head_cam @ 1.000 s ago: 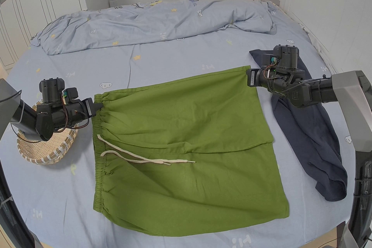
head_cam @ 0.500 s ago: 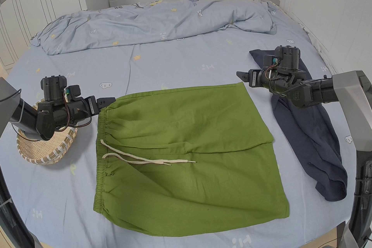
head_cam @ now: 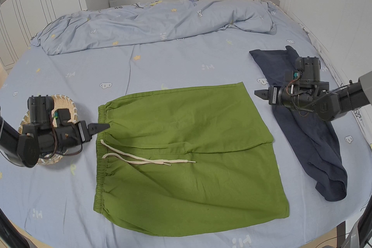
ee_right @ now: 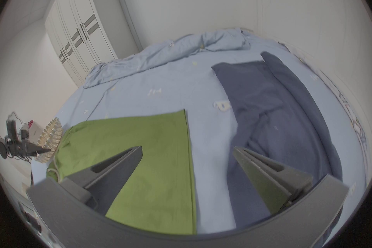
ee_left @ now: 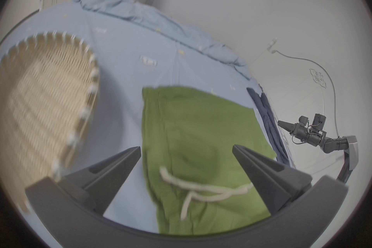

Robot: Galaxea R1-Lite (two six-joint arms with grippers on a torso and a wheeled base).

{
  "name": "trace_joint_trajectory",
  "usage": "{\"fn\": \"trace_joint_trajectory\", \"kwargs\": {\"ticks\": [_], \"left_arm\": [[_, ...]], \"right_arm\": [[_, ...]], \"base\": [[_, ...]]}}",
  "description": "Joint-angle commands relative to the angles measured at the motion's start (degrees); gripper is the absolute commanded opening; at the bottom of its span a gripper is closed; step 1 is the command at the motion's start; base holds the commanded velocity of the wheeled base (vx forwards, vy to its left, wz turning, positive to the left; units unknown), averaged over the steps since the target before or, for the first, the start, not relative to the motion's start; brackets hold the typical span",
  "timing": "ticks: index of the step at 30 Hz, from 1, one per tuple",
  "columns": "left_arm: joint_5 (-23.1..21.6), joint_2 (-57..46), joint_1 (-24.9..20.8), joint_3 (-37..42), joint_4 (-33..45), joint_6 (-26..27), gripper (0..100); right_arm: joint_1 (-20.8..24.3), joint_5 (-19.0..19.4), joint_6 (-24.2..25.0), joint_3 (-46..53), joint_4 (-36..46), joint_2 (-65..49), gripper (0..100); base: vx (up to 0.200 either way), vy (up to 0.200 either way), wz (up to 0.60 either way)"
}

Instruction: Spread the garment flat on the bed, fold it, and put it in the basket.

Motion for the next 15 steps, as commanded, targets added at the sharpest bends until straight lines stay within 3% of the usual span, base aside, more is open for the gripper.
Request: {"fn": "trace_joint_trajectory", "kwargs": {"ticks": [1,7,15], "left_arm": [[-8.6,-12.4,4.4,21.8,-0.1,-2.5,100],[-21.3,-18.4,10.6,32.8,-0.1,-1.5,100],[-22.3,-13.9,10.7,36.4,-0.1,0.8,100]], "right_arm": [[-0.8,0.5,4.8,23.1,-0.1,-19.4,100],[0.8,0.5,7.6,34.0,-0.2,-27.4,100],[4.5,0.4,9.3,38.4,-0.1,-31.7,100]], "base": [[0.0,0.0,0.0],[0.0,0.0,0.0],[0.0,0.0,0.0]]}}
